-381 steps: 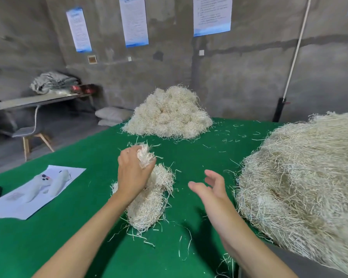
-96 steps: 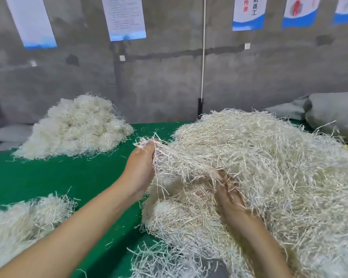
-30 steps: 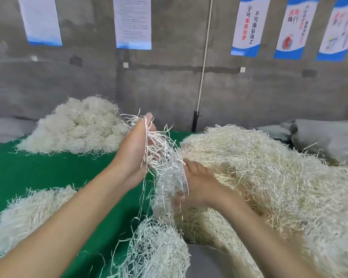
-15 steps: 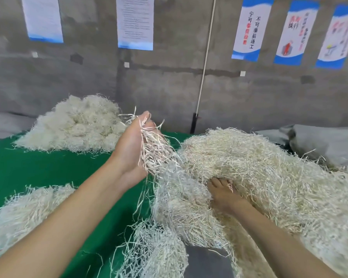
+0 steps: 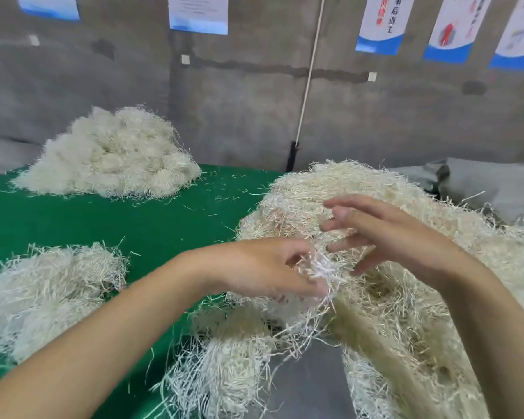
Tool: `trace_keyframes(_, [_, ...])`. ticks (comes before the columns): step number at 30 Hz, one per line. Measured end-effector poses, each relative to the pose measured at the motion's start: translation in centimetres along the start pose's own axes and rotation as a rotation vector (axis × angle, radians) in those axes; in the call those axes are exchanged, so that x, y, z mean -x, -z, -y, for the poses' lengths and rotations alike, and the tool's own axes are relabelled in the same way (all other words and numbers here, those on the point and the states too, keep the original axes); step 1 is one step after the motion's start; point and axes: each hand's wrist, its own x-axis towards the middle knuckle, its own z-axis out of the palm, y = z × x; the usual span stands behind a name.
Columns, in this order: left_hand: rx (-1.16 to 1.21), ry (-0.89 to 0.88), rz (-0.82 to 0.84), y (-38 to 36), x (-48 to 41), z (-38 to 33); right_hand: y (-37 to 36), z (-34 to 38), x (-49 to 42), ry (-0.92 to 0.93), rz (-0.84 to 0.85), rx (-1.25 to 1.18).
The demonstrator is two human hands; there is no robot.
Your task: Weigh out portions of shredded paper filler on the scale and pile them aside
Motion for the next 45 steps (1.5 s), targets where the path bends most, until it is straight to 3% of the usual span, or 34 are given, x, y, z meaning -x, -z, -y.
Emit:
trace_keyframes(4, [-0.294,-0.067,0.170,-0.9,2.2,1.8,-5.1,-4.2,3.6,-0.106,0.355,0.344])
trace_keyframes(8, [-0.385,0.176,0.129,-0.2,5.4,4.8,-7.6,-7.3,4.9,-0.205,0.356,0.506])
trace_keyframes(12, [-0.393,0.398,0.220,-4.0,5.4,8.0,-7.5,-7.6,5.3,-0.222,0.296,0.548])
trace_keyframes(16, [-0.341,0.331,-0.029,-6.7,4.3,9.1,-8.1,-7.8,5.6,-0.201,0.302,0.636])
trace_keyframes(18, [-0.162,0.280,-0.127,-6.4,3.7,8.6,-8.6,-8.1,5.5,-0.185,0.312,0.675])
trace_keyframes(20, [0.113,0.205,-0.217,-5.8,3.2,7.8,-8.9,-8.5,5.4,-0.204,0.301,0.625])
trace_keyframes(22, [0.312,0.150,-0.340,-5.4,2.7,6.8,-9.1,-8.4,5.2,-0.221,0.233,0.423])
trace_keyframes(25, [0.433,0.144,-0.453,-6.6,1.6,6.1,-9.3,-7.4,4.9,-0.156,-0.112,0.111])
trace_keyframes(27, [0.612,0.136,-0.401,-7.8,1.0,5.2,-9.6,-6.5,4.4,-0.114,-0.329,0.047])
trace_keyframes(29, [0.857,0.103,-0.308,-8.8,0.0,4.4,-10.5,-5.5,3.8,-0.033,-0.416,0.198])
trace_keyframes(32, [1.108,0.094,-0.379,-9.2,-0.9,3.9,-11.1,-4.2,3.8,0.059,-0.313,0.506])
trace_keyframes(35, [1.135,0.151,-0.580,-8.3,-0.7,4.8,-8.6,-3.6,5.6,0.117,-0.092,0.175])
trace_keyframes(36, [1.102,0.166,-0.648,-7.8,-0.4,5.2,-7.7,-3.4,6.2,0.127,-0.135,0.053])
trace_keyframes(40, [0.932,0.242,-0.847,-5.8,0.4,6.2,-6.5,-3.9,7.0,0.251,-0.580,-0.245])
trace_keyframes(42, [0.876,0.251,-0.812,-4.8,0.7,5.9,-7.1,-4.0,6.3,0.286,-0.611,-0.201])
trace_keyframes(45, [0.650,0.153,-0.599,-4.4,1.0,3.3,-9.3,-3.0,4.1,0.240,-0.354,-0.121])
